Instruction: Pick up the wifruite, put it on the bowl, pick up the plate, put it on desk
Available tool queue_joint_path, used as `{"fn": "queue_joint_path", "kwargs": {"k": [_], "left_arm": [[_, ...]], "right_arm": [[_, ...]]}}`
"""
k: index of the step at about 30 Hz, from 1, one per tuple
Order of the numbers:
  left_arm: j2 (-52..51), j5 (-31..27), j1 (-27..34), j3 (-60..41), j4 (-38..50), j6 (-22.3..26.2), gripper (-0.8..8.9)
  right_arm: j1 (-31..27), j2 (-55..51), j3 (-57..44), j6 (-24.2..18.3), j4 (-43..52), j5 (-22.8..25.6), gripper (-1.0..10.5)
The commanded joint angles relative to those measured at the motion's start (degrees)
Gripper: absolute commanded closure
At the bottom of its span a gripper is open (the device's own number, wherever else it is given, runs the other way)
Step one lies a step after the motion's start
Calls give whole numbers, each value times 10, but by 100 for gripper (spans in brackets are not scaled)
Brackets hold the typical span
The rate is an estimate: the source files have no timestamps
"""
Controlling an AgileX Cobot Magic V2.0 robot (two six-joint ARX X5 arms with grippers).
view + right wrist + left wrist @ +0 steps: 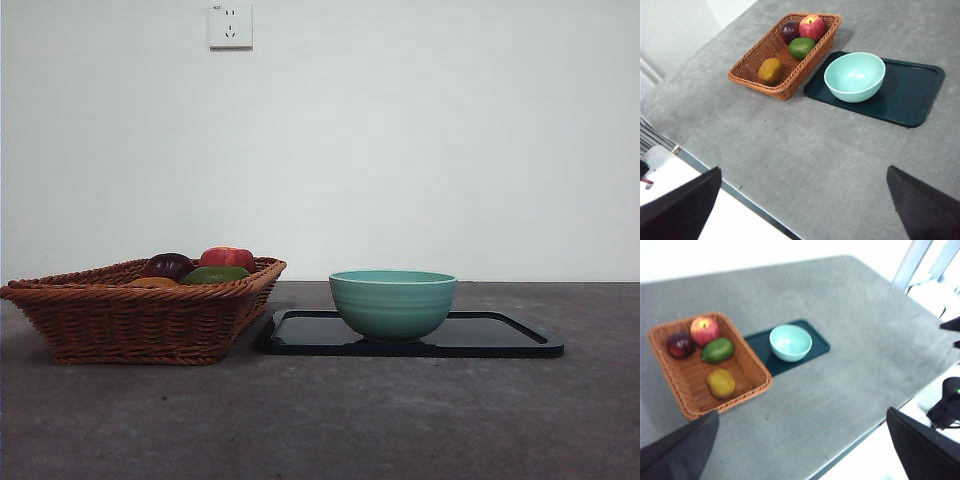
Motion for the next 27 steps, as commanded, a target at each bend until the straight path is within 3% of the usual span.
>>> {"fn": "queue_joint_path", "kwargs": {"k": [1,5,9,15,27], "left_arm": [[-10,1,-3,7,-19,-10,282],[-26,21,-3,-9,-19,-17,282],[-33,63,-3,-48,-19,-16,282],[-39,72,-5,-112,-16,2,283],[-43,72,-15,-122,-1,14,282]], "right_arm": [[3,2,5,11,15,6,394],[3,3,5,31,22,35,394],[3,10,5,59,20,34,394],[3,47,5,86,20,32,396],[3,288,14,78,94,-1,404]]}}
